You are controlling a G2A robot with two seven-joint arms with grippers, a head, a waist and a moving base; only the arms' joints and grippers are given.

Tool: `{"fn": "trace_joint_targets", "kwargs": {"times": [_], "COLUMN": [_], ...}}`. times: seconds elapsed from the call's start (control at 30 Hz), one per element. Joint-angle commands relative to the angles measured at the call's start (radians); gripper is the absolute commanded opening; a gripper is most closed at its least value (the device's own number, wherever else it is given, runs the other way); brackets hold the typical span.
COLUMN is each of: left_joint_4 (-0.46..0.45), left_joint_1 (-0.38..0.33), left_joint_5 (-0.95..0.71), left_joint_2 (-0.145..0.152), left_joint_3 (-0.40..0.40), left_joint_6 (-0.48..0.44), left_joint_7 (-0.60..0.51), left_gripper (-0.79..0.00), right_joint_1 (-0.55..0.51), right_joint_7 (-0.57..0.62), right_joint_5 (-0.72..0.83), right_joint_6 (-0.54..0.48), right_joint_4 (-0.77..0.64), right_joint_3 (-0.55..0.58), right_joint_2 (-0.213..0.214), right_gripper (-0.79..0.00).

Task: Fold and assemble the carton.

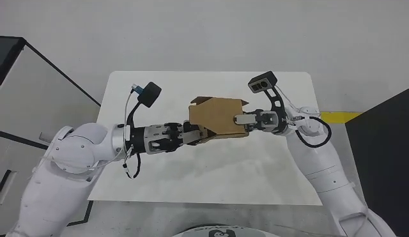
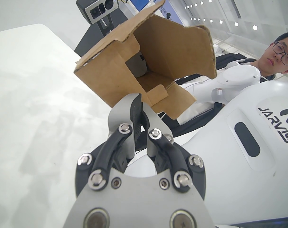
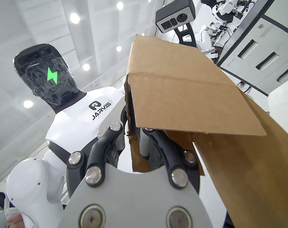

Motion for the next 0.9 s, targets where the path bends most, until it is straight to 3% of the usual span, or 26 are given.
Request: {"fn": "trace_joint_targets", "kwargs": {"times": [0.0, 0.47, 0.87], "left_joint_4": [0.001, -0.004, -0.012], "left_joint_1": [-0.002, -0.015, -0.018], "left_joint_5": [0.001, 0.006, 0.002], "left_joint_2": [0.0, -0.001, 0.001], "left_joint_3": [0.003, 0.017, -0.003], "left_joint_6": [0.001, 0.004, 0.012], "left_joint_7": [0.0, 0.005, 0.004], "left_gripper": [-0.785, -0.785, -0.785], "right_joint_1": [0.0, 0.0, 0.029], "right_joint_7": [0.007, 0.035, 0.035], "right_joint_5": [-0.003, 0.06, 0.099], "right_joint_6": [0.006, 0.035, 0.035], "right_joint_4": [0.002, 0.069, 0.175], "right_joint_3": [0.002, -0.005, -0.076], "right_joint_2": [-0.003, -0.041, -0.066], "right_gripper": [-0.785, -0.785, -0.785]}}
